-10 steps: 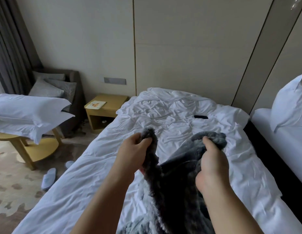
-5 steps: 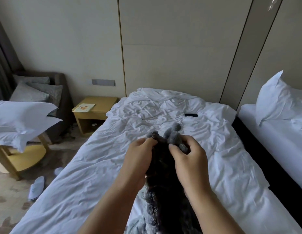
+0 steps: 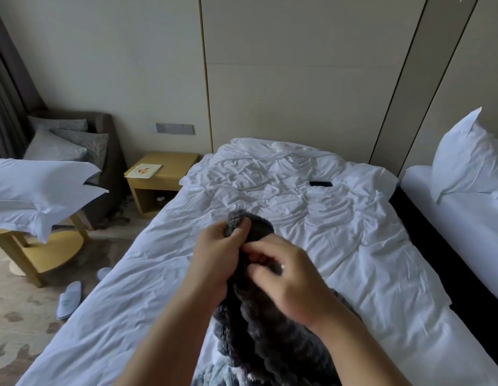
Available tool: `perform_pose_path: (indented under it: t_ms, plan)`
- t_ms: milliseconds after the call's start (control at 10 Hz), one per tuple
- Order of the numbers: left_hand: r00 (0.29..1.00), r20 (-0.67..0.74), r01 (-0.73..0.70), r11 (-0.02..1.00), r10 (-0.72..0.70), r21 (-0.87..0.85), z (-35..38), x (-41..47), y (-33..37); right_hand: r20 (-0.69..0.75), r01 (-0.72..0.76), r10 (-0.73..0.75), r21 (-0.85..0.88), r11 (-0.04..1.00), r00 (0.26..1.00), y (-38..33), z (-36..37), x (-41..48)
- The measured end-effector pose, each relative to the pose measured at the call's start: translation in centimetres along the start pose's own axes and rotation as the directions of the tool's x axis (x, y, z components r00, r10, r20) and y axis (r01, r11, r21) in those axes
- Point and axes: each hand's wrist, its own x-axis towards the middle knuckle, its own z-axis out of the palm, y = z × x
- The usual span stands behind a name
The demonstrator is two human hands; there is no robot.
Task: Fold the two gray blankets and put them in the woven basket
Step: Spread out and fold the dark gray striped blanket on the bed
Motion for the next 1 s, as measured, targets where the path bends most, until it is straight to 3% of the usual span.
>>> perform_pose_path:
  t_ms: [100,200,300,400,500,600,700,800,900,1000]
  plan:
    - [0.99,0.129,-0.066,0.998,0.062,0.023,-2.2,1.4,2.4,-0.122,-0.049,0.08,0.235,0.971,0.989,0.4,-2.5,1.9]
    - [0.91,0.368,-0.211,0.977,0.19,0.017,-3.9,2.4,6.2,0.258,-0.16,0.09,0.267,0.95,0.962,-0.6,-4.2,6.1]
    - [0.844,0.468,-0.279,0.96,0.262,-0.033,-4.5,3.6,10.6,0.65,-0.285,0.069,0.233,0.93,0.757,-2.6,-4.4,9.7]
    - [0.85,0.429,-0.359,0.932,0.305,0.048,-5.5,5.1,14.8,0.815,-0.309,0.136,0.056,0.949,0.564,-4.0,-3.5,12.4]
    - [0.888,0.26,-0.439,0.868,0.379,0.232,-6.8,7.6,18.4,0.827,-0.386,0.297,-0.107,0.916,0.476,-5.2,-4.4,15.3]
    - [0.883,0.003,-0.456,0.856,0.469,0.246,-8.6,10.0,23.3,0.808,-0.432,0.453,-0.279,0.857,0.377,-7.0,-7.3,18.3]
    - [0.843,-0.12,-0.514,0.851,0.524,0.106,-10.2,11.1,29.1,0.774,-0.447,0.564,-0.411,0.794,0.289,-9.6,-9.5,20.2]
    - [0.804,-0.258,-0.549,0.835,0.535,0.02,-11.5,11.7,33.1,0.62,-0.345,0.672,-0.578,0.74,0.404,-12.8,-11.1,21.8]
    - [0.739,-0.41,-0.591,0.807,0.535,-0.012,-12.3,11.8,35.9,-0.001,-0.066,0.095,-0.734,0.676,0.995,-16.3,-13.3,23.3]
    - [0.675,-0.458,-0.656,0.755,0.579,-0.012,-11.9,11.2,37.5,-0.412,0.048,-0.669,-0.83,0.556,0.619,-18.9,-14.9,23.3]
